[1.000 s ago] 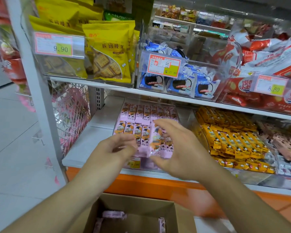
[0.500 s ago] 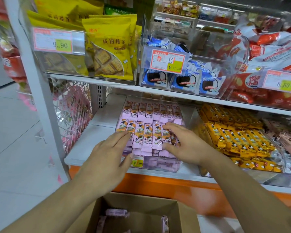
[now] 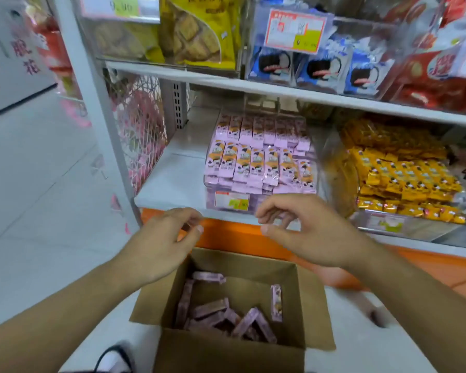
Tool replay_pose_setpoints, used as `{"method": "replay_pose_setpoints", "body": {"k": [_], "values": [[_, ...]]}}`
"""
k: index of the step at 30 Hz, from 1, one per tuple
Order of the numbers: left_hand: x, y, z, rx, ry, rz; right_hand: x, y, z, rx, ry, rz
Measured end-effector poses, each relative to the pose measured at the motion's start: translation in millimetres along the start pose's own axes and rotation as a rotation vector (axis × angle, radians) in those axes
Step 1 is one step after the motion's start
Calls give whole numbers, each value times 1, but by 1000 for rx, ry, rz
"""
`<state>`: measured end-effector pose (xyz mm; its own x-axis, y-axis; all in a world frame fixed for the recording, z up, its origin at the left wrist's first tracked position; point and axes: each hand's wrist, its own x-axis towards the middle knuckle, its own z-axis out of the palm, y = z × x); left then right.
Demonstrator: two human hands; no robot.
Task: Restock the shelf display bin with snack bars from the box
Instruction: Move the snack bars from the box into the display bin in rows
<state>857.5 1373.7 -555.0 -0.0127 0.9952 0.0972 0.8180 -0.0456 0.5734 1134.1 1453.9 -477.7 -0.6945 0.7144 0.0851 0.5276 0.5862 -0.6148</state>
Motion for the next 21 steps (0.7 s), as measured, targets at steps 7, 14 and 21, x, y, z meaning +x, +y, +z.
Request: {"method": "replay_pose_setpoints", "body": {"k": [7, 14, 21], "values": [[-18, -82, 89, 16, -141, -266, 21, 66, 150, -200, -461, 224], [-40, -156, 170, -98, -115, -288, 28, 168, 277, -18, -558, 352], [-42, -148, 190, -332, 31, -395, 34, 215, 353, -49, -536, 326]]}}
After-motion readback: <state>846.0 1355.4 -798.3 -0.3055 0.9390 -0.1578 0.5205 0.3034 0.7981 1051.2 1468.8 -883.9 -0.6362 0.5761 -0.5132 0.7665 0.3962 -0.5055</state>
